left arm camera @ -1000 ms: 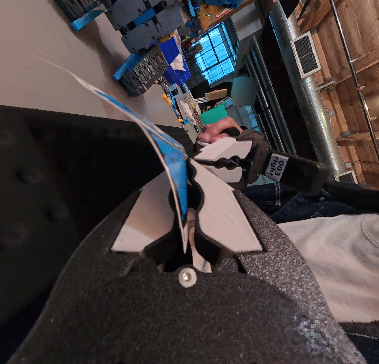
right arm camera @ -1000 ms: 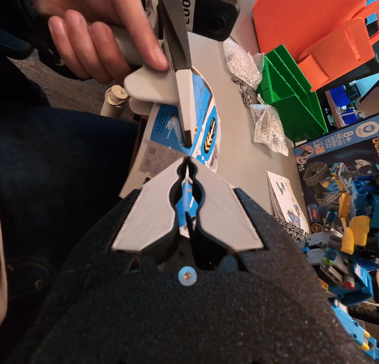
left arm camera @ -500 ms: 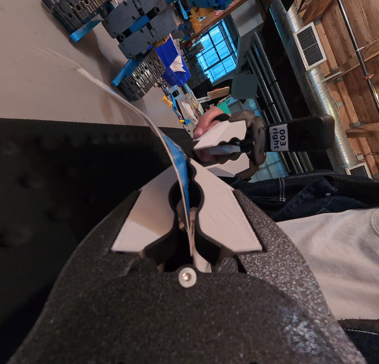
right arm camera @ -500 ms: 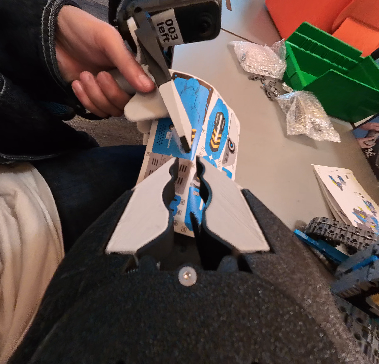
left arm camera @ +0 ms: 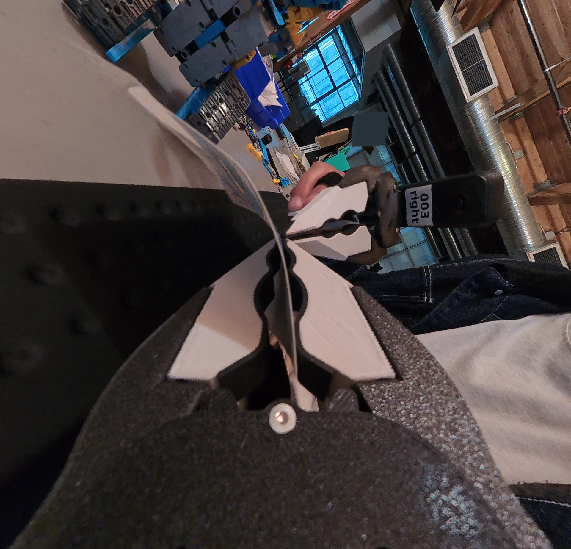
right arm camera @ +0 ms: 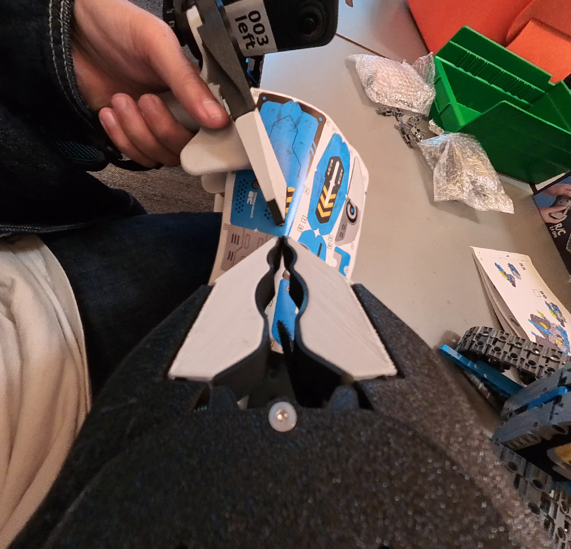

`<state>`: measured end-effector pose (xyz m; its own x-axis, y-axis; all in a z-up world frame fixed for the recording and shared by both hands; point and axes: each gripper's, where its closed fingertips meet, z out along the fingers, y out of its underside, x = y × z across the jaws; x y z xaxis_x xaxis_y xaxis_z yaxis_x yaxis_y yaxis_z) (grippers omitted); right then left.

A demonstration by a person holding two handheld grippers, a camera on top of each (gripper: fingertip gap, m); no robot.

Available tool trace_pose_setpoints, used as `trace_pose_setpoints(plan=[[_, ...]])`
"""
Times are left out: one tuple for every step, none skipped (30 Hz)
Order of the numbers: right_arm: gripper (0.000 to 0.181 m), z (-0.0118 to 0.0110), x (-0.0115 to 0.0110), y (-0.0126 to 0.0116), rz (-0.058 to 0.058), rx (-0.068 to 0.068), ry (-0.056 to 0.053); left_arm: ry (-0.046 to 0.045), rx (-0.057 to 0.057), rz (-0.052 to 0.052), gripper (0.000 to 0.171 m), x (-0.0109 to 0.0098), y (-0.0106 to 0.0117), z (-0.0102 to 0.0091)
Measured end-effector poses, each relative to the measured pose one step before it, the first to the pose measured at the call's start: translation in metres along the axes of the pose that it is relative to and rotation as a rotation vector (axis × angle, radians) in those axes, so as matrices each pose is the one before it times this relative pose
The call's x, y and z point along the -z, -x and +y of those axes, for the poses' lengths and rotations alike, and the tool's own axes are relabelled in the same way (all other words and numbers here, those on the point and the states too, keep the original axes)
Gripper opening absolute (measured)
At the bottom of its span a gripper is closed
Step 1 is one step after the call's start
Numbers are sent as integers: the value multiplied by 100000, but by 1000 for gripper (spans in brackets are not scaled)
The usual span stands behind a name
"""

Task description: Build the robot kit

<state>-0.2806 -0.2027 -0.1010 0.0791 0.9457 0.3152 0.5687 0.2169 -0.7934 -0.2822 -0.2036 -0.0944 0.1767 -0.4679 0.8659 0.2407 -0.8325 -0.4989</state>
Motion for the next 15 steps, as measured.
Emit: trace_pose_setpoints(plan=[[0,7,-3,1,211,770,183,-98,77,-22,0,12,10,-14],[0,3,13,-25,559,1004,94,-186,134,12,0,21,18,-34],[0,56,-6,23,189,954,357,47,16,-234,0,22,44,7],[0,85,-26,16,175,922,510,-127,76,-254,0,28,63,-13],[0,-11,17,-88,849,679,13,-435,345,116,0,38,27,-72],[0,-104,49,14,22,97,-669,-175,216,26,0,41,23,-33],[0,-84,46,102,-888,-547,-416,-80,-58,-274,0,38,73,-22],[0,-15,46,7,-409,-596,36,-187,-74,-358,0,47,70,-28],[0,13,49,8,-302,-277,81,-241,0,-251,0,59,50,-54],[0,-30,59,83,-745,-129,-200,-218,16,-154,0,51,42,-44],[0,-89,86,2,-116,-311,-495,-77,-21,-107,0,51,28,-26],[0,-70,97,-36,62,-262,-418,-123,-62,-108,0,49,22,-38],[0,-62,63,-6,-158,-257,-366,-80,-90,-18,0,30,-21,-17],[0,-48,29,-147,856,-250,-368,107,-237,22,0,6,-41,9],[0,-46,11,-389,2632,-246,-428,131,-373,63,0,-16,-73,14]])
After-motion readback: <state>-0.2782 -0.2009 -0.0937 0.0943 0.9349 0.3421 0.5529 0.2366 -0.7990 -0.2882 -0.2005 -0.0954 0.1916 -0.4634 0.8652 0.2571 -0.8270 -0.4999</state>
